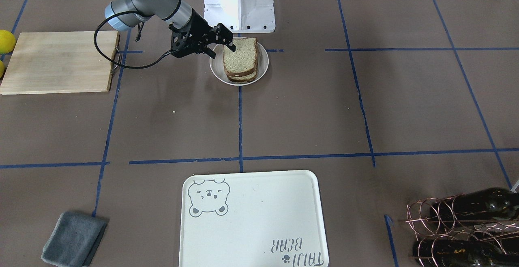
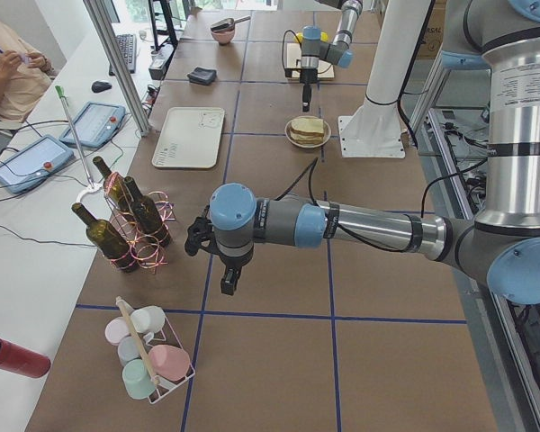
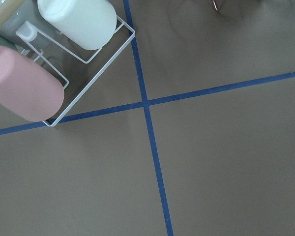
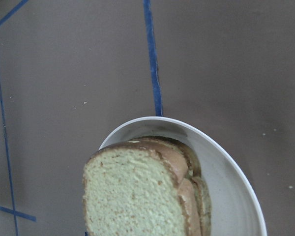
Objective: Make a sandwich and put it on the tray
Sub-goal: 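Open and withdraw the right gripper while the left arm reaches toward the plate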
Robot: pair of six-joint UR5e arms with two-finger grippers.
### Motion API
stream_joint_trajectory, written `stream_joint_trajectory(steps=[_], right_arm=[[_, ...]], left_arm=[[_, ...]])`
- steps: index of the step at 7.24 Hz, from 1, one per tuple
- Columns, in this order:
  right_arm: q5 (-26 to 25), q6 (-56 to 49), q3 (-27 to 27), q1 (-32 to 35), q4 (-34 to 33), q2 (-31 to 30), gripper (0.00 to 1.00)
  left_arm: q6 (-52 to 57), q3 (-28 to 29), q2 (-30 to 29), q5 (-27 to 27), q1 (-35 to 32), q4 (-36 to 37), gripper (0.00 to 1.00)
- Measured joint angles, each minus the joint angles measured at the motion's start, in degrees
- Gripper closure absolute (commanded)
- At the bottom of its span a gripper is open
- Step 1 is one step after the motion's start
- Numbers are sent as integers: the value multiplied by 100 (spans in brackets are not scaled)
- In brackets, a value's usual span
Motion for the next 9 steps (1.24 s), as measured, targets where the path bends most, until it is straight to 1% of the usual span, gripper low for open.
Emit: stream_joint_trajectory(steps=[1, 2, 3, 4, 5, 6, 7, 8, 9], right_arm=[[20, 2, 346, 105, -1, -413, 0], [95, 3, 721, 277, 3, -943, 0], [334, -1, 949, 590, 17, -1444, 0], [851, -25, 1037, 1110, 47, -1864, 0], [1587, -64, 1043, 1803, 68, -2143, 0], [2224, -120, 1016, 2411, 76, -2314, 0], [2572, -227, 983, 2761, 81, -2437, 0], [2701, -328, 931, 2907, 83, -2500, 0], [2739, -395, 883, 2964, 84, -2522, 0]], left_arm=[[-21, 2, -3, -310, 233, -16, 0], [-83, -1, -7, -498, 531, -92, 0], [-325, -17, -11, -672, 845, -302, 0], [-902, -40, -18, -796, 1218, -734, 0], [-1848, -56, -26, -836, 1645, -1514, 0], [-2979, -57, -39, -826, 2174, -2552, 0], [-4282, -55, -93, -684, 2757, -3618, 0], [-5594, -62, -213, -359, 3329, -4464, 0], [-6765, -110, -394, 85, 3926, -4966, 4]])
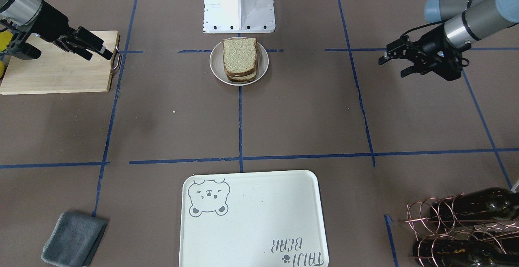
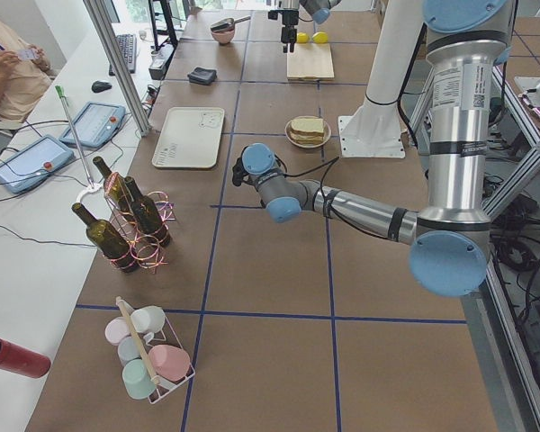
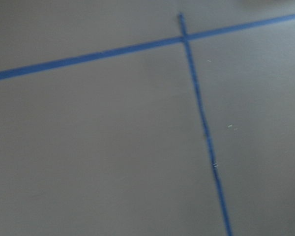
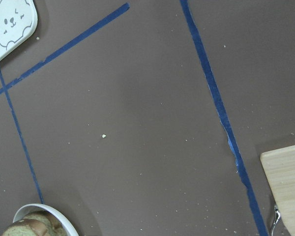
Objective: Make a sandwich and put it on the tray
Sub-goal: 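Open and withdraw the right gripper while the left arm reaches toward the plate, then grasp the rim of the white plate with the left gripper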
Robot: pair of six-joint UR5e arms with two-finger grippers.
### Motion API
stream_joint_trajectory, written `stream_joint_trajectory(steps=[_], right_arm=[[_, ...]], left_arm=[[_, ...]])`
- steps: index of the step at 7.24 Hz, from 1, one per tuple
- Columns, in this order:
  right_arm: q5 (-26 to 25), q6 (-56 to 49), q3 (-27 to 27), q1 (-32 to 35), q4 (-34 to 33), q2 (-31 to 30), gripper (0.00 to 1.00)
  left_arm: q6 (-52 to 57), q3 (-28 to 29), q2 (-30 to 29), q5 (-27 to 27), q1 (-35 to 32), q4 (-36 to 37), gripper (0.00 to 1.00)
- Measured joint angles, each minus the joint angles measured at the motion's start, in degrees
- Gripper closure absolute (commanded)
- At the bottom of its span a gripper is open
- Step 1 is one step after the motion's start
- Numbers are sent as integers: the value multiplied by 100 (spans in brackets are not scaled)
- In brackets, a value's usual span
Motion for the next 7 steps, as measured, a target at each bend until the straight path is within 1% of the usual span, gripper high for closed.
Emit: stream_joint_trajectory(steps=[1, 2, 3, 4, 5, 6, 7], right_arm=[[3, -47, -21, 32, 0, -4, 0], [-5, -66, -25, 48, 1, 2, 0], [-12, -73, -30, 49, 0, 13, 0], [-15, -75, -32, 51, 0, 20, 0], [-16, -76, -31, 52, 1, 26, 0], [-17, -76, -39, 52, 0, 31, 0], [-17, -78, -51, 50, 0, 35, 0]], left_arm=[[-942, -114, -180, 515, 601, -199, 16], [-1801, -224, -360, 1113, 1246, -252, 22], [-2602, -276, -579, 1703, 1887, -252, 25], [-3088, -295, -807, 2083, 2309, -135, 29], [-3343, -298, -1157, 2344, 2585, 324, 32], [-3441, -277, -1512, 2613, 2836, 903, 38], [-3474, -237, -1745, 2921, 3060, 1284, 45]])
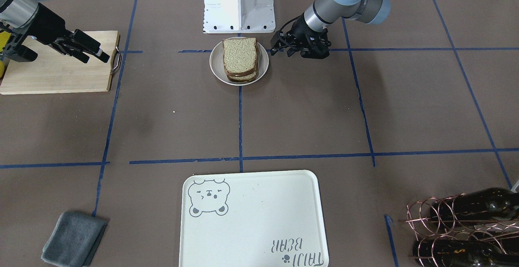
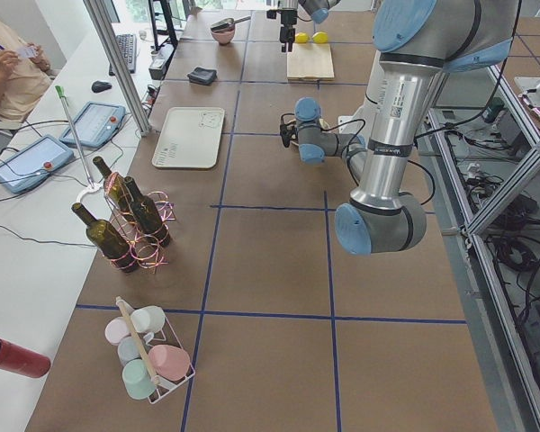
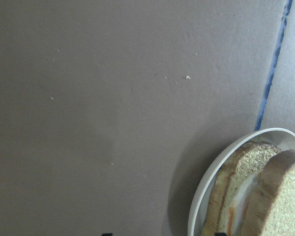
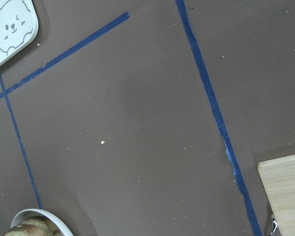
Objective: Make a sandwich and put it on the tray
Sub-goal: 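Grasp the rim of the white plate with the left gripper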
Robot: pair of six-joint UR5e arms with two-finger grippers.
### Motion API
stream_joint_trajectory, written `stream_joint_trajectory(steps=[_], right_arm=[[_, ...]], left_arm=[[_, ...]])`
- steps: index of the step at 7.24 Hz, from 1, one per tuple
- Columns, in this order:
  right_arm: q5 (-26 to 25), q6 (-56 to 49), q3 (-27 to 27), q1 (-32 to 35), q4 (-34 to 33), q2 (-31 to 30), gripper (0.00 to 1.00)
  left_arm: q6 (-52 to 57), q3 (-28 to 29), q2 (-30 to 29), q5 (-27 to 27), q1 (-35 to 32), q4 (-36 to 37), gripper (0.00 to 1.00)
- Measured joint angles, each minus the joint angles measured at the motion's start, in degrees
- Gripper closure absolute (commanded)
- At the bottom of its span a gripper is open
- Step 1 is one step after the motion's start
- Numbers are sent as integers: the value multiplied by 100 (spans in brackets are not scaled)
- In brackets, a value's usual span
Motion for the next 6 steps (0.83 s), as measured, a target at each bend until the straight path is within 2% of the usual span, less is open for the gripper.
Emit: stream_joint_trajectory(steps=[2, 5, 6], right_arm=[[2, -11, -15, -2, 0, 12, 0], [16, -15, -14, -5, 8, 16, 0], [17, -15, -15, -6, 9, 16, 0]], left_arm=[[-8, 83, -169, 303, 206, 218, 49], [0, 256, -329, 364, 307, 241, 51], [-2, 334, -400, 367, 318, 241, 55]])
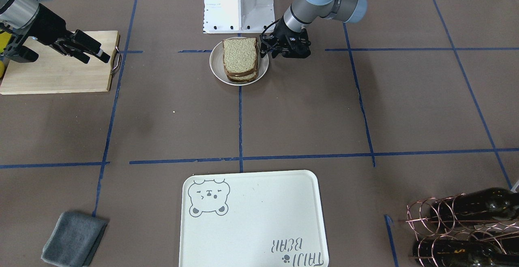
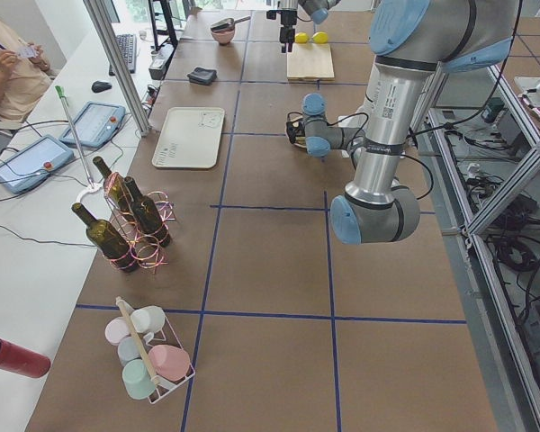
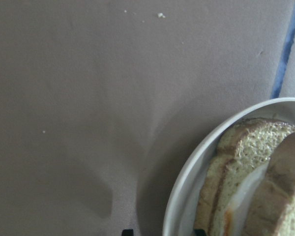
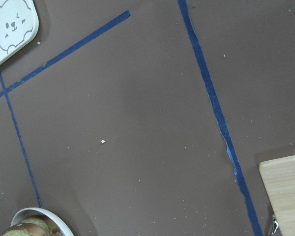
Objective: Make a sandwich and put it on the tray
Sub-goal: 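Grasp the rim of the white plate with the left gripper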
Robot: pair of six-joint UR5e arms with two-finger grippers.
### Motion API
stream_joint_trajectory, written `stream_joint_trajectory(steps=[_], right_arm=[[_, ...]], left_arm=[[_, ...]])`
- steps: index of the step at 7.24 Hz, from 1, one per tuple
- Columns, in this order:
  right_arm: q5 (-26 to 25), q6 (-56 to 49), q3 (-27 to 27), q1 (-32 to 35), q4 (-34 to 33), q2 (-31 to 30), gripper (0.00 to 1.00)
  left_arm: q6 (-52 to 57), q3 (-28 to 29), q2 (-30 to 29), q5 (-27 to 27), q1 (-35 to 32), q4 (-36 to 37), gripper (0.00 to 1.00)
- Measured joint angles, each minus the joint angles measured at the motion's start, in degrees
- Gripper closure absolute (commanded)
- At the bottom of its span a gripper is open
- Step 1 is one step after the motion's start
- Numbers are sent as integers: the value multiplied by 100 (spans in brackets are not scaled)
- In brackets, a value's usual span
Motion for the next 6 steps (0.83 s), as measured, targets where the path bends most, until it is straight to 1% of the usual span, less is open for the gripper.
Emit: stream_joint_trajectory(steps=[1, 2, 4, 6], right_arm=[[0, 0, -3, -1, 0, 0, 0], [1, 0, -4, -1, 0, 0, 0], [3, 0, -5, -1, 0, -3, 0], [14, 0, -5, 4, 0, -1, 0]], left_arm=[[0, 53, -47, 1, 6, 0, 65], [0, 88, -70, 1, 14, 0, 68], [3, 118, -74, 1, 16, 0, 100], [-6, 51, -79, 0, 2, -6, 100]])
